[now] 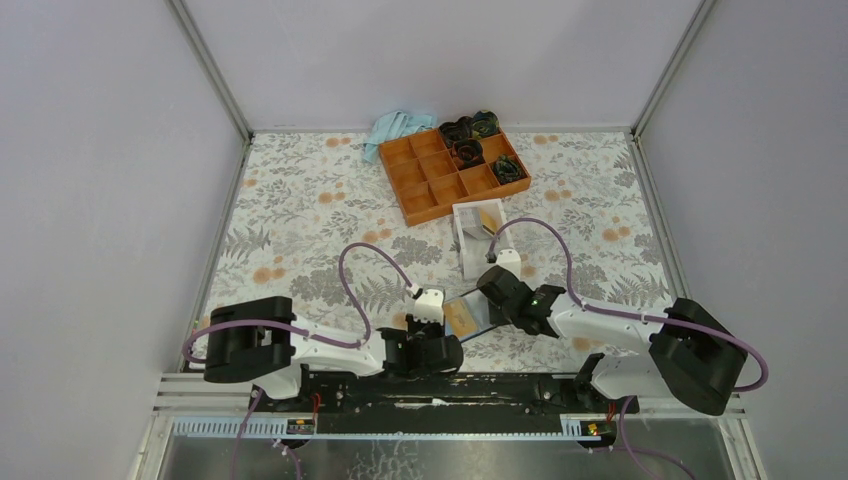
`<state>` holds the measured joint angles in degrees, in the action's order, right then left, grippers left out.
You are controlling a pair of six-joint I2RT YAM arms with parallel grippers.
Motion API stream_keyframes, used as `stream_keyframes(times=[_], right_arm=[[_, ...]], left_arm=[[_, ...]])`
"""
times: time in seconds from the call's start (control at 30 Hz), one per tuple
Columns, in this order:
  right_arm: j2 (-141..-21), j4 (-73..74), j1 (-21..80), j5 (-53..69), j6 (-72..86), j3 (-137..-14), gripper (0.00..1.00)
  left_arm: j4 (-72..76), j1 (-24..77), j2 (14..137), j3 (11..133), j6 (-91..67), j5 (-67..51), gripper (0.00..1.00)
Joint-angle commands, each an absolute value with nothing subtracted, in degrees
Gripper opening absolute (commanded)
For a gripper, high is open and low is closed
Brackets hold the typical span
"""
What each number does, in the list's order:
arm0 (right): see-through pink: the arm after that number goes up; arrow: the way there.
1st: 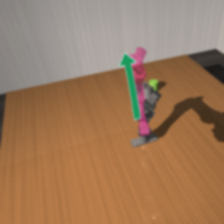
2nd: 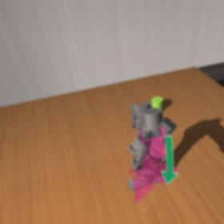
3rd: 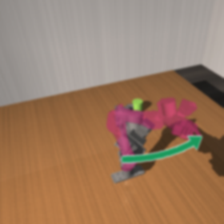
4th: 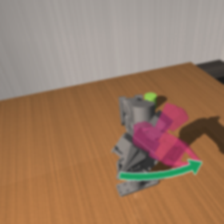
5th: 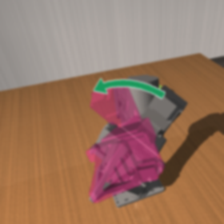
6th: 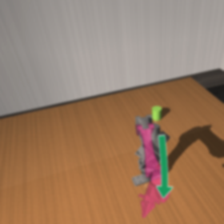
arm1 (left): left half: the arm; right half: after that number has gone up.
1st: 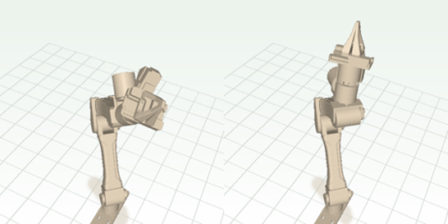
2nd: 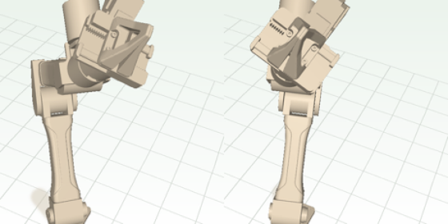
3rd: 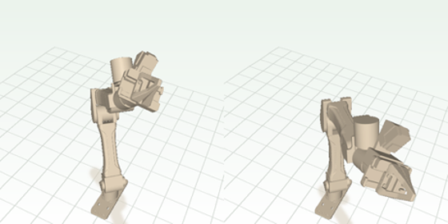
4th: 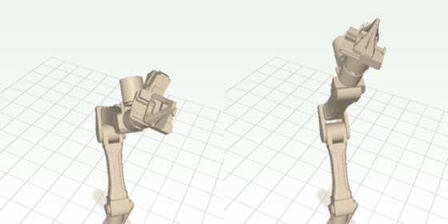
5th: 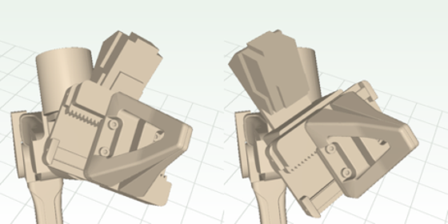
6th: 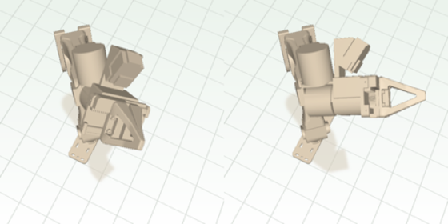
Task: Put the credit cards into the card holder
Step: Close the card holder at the center of the board.
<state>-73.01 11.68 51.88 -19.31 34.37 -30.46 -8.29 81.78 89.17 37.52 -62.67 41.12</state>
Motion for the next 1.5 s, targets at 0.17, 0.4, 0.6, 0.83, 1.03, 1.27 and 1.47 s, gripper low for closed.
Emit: stream_keyframes(times=[0.17, 0.4, 0.6, 0.83, 1.03, 1.27, 1.47], right_arm=[[-75.5, 11.6, 52.3, -18.6, 35.9, -30.2, 0.20], [-76.2, 10.6, 52.2, -17.2, 36.4, -29.8, 0.20], [-76.4, 10.4, 52.2, -16.9, 36.7, -29.7, 0.20], [-76.6, 10.0, 52.3, -16.3, 37.0, -29.5, 0.21], [-77.2, 9.7, 52.3, -15.8, 37.3, -29.1, 0.21], [-77.6, 9.4, 52.3, -15.1, 37.6, -29.0, 0.21], [-77.9, 9.2, 52.3, -14.7, 38.0, -28.5, 0.20]], left_arm=[[-5.5, 82.2, 88.1, 36.4, -63.0, 43.2, 0.04], [-4.1, 82.2, 89.0, 35.3, -64.6, 41.5, 0.07], [-4.1, 82.2, 89.9, 35.9, -64.6, 41.3, 0.07], [-3.5, 82.2, 91.5, 36.3, -65.0, 40.6, 0.08], [-0.5, 82.1, 89.6, 34.3, -65.4, 42.7, 0.14], [3.0, 82.1, 90.5, 34.8, -63.2, 43.6, 0.16], [5.5, 82.2, 92.5, 36.5, -60.6, 43.7, 0.16]])
